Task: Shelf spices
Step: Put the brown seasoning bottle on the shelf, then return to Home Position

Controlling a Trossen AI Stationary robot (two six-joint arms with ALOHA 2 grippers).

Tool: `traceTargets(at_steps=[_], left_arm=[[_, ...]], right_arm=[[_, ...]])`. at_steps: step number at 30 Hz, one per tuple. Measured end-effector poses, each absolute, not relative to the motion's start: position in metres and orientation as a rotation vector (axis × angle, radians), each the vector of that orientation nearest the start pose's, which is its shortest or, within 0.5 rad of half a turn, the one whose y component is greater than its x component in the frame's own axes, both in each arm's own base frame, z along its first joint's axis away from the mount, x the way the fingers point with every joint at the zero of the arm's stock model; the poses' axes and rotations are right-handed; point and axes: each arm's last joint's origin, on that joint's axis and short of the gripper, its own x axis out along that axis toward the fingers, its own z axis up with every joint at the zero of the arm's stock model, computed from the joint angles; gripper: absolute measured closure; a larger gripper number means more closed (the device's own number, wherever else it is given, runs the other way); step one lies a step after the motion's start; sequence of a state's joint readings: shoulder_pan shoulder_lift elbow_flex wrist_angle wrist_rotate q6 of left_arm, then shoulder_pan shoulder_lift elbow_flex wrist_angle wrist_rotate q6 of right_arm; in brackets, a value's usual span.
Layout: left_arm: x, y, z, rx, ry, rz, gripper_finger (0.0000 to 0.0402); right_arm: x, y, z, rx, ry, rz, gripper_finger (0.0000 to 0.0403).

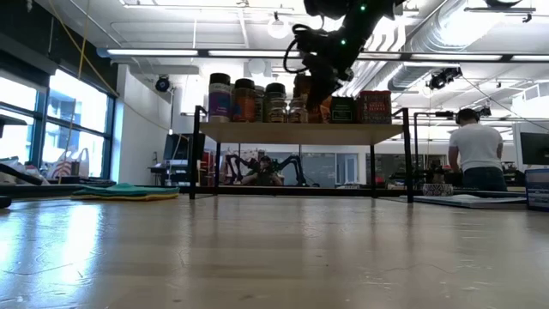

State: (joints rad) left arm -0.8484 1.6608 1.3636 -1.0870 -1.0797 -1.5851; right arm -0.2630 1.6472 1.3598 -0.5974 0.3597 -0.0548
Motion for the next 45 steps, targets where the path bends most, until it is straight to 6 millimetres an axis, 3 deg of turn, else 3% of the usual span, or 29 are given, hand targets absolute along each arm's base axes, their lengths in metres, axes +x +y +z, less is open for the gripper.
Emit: traceTargets(at_steps=[7, 13, 20, 25, 29, 33, 37, 41, 45], left_arm=[[0.224, -0.217, 0.272, -0.364, 0.394, 0.659, 0.017], [0.224, -0.217, 0.272, -0.367, 0.392, 0.658, 0.017], [0.225, -0.211, 0.278, -0.392, 0.378, 0.666, 0.017], [0.232, -0.181, 0.302, -0.341, 0.426, 0.671, 0.0178], [0.238, -0.15, 0.325, -0.261, 0.482, 0.635, 0.0194], [0.233, -0.119, 0.344, -0.209, 0.507, 0.607, 0.0208], [0.21, -0.086, 0.353, -0.243, 0.484, 0.591, 0.0224], [0.182, -0.054, 0.347, -0.328, 0.428, 0.475, 0.0239], [0.156, -0.029, 0.328, -0.402, 0.288, 0.397, 0.0247]], right_arm=[[0.341, -0.102, 0.285, -0.097, 0.858, -0.563, 0.0401], [0.324, -0.08, 0.308, -0.116, 0.846, -0.522, 0.0401], [0.271, -0.042, 0.356, -0.05, 0.794, -0.345, 0.0401], [0.226, -0.019, 0.384, 0.031, 0.73, -0.078, 0.0401], [0.194, -0.006, 0.399, 0.064, 0.677, -0.023, 0.0401], [0.164, 0.002, 0.393, 0.087, 0.601, 0.013, 0.0401], [0.135, 0.005, 0.373, 0.174, 0.51, 0.017, 0.0401], [0.112, 0.004, 0.352, 0.262, 0.414, 0.009, 0.0401], [0.094, 0.004, 0.333, 0.314, 0.322, 0.013, 0.0401]])
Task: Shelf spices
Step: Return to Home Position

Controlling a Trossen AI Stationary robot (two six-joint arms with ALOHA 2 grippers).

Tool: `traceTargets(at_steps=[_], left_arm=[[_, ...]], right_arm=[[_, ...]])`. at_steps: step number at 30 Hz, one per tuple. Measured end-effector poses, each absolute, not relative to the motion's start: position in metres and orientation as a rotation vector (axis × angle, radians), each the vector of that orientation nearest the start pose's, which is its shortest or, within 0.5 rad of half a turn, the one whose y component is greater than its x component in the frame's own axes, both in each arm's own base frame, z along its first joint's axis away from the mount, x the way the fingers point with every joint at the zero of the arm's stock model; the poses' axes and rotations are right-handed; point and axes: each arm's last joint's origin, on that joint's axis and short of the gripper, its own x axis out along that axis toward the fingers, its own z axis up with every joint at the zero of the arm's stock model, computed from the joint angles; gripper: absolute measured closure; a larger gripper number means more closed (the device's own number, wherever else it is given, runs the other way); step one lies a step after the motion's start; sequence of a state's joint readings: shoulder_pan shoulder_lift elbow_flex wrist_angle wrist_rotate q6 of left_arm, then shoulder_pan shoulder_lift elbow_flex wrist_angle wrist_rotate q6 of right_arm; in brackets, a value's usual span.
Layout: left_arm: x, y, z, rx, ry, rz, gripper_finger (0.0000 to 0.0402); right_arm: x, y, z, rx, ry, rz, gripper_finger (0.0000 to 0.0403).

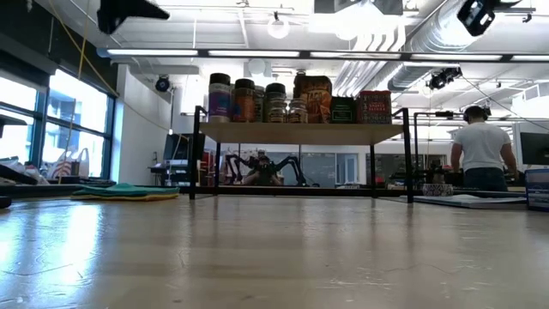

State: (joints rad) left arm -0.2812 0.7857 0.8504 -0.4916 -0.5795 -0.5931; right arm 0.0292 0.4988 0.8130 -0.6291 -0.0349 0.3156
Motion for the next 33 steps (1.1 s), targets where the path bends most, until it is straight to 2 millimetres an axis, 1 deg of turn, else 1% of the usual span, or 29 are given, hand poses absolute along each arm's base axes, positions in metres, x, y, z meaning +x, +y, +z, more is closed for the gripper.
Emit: traceTargets(at_steps=[3, 8, 12, 15, 19, 24, 28, 33], left_arm=[[0.137, -0.016, 0.31, -0.426, 0.21, 0.358, 0.0249], [0.106, -0.001, 0.277, -0.525, 0.127, 0.424, 0.0249], [0.088, 0.004, 0.256, -0.527, 0.078, 0.386, 0.0249], [0.079, 0.007, 0.242, -0.545, 0.027, 0.378, 0.025], [0.075, 0.01, 0.226, -0.559, -0.03, 0.371, 0.0254], [0.08, 0.011, 0.21, -0.531, -0.057, 0.278, 0.026], [0.085, 0.011, 0.205, -0.497, -0.09, 0.201, 0.0268], [0.089, 0.012, 0.199, -0.426, -0.127, 0.147, 0.0277]], right_arm=[[0.087, 0.004, 0.319, 0.344, 0.255, 0.022, 0.0401], [0.082, 0.004, 0.292, 0.411, 0.188, 0.041, 0.0401], [0.084, 0.007, 0.272, 0.436, 0.134, 0.146, 0.0401], [0.086, 0.008, 0.26, 0.461, 0.08, 0.222, 0.0401], [0.087, 0.009, 0.246, 0.467, 0.046, 0.267, 0.0401], [0.088, 0.01, 0.233, 0.453, -0.003, 0.309, 0.0401], [0.091, 0.011, 0.223, 0.441, -0.047, 0.348, 0.0401], [0.097, 0.011, 0.204, 0.417, -0.075, 0.352, 0.0401]])
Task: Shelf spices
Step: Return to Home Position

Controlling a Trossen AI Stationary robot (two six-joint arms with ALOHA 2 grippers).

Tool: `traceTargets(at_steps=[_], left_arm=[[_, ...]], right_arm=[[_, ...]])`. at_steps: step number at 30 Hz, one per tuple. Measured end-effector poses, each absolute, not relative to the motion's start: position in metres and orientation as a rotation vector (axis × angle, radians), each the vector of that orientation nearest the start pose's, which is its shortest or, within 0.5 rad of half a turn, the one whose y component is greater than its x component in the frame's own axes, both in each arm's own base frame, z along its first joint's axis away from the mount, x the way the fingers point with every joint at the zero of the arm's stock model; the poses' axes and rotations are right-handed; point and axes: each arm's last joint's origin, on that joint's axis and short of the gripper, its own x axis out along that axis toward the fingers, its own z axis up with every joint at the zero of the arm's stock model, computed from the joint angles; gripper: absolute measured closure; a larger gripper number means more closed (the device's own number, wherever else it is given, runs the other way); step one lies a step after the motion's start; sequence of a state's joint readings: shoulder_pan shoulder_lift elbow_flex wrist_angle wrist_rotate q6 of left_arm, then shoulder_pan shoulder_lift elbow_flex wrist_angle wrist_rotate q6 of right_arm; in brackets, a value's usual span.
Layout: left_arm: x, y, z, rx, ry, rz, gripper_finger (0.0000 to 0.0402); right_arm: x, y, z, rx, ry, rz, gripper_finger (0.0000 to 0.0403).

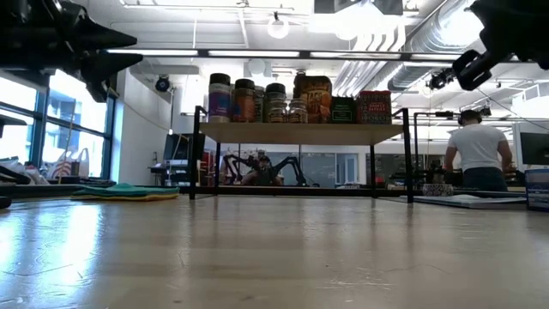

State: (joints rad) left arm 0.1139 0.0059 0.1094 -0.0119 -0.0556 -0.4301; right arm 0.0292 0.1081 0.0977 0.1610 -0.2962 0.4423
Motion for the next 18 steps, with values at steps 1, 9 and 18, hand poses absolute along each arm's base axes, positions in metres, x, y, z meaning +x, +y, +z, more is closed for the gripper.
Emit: traceTargets(at_steps=[1, 9, 18], left_arm=[[0.09, 0.011, 0.197, -0.409, -0.135, 0.13, 0.0279], [0.096, 0.011, 0.176, -0.375, -0.13, 0.109, 0.029], [0.096, 0.011, 0.178, -0.265, -0.134, 0.097, 0.0291]], right_arm=[[0.098, 0.011, 0.201, 0.413, -0.089, 0.355, 0.0401], [0.1, 0.011, 0.192, 0.338, -0.196, 0.34, 0.0401], [0.102, 0.011, 0.182, 0.296, -0.106, 0.321, 0.0401]])
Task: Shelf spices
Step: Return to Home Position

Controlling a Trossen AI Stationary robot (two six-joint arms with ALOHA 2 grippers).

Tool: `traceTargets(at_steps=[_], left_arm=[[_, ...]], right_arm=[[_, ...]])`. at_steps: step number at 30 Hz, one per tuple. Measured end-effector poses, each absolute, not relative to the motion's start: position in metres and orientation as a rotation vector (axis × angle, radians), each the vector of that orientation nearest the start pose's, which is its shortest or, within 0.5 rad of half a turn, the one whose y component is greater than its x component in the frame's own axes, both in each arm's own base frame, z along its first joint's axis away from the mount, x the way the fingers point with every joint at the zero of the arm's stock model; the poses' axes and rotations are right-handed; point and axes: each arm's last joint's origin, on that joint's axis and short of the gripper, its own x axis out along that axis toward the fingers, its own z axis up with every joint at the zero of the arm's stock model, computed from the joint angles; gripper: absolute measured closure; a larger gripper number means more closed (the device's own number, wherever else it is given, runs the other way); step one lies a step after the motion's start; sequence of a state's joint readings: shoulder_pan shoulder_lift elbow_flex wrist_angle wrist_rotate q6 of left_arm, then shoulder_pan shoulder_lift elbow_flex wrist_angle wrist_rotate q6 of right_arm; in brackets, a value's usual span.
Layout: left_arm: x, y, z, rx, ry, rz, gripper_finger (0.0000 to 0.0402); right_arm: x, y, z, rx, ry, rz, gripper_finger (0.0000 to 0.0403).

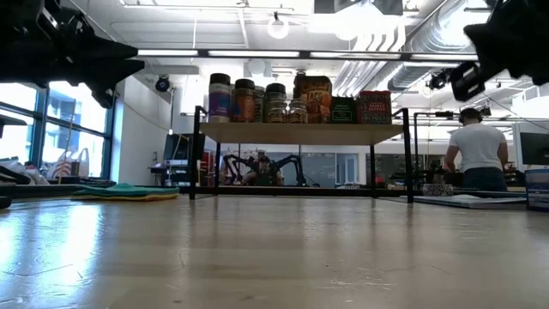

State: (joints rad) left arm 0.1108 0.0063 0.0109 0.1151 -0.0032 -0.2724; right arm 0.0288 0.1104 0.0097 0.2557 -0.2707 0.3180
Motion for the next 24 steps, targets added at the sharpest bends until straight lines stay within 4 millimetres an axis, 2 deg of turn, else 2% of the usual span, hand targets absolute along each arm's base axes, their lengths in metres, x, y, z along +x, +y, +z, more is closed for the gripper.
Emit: traceTargets(at_steps=[9, 14, 18, 24], left_arm=[[0.097, 0.011, 0.167, -0.321, -0.025, 0.117, 0.0291], [0.097, 0.011, 0.167, -0.279, -0.019, 0.119, 0.0291], [0.097, 0.011, 0.167, -0.208, -0.014, 0.12, 0.0291], [0.097, 0.011, 0.167, -0.198, -0.014, 0.122, 0.0291]], right_arm=[[0.103, 0.01, 0.173, 0.279, -0.022, 0.271, 0.0401], [0.103, 0.009, 0.172, 0.255, -0.012, 0.259, 0.0401], [0.103, 0.009, 0.162, 0.221, 0.082, 0.245, 0.0401], [0.104, 0.009, 0.162, 0.205, 0.089, 0.236, 0.0401]])
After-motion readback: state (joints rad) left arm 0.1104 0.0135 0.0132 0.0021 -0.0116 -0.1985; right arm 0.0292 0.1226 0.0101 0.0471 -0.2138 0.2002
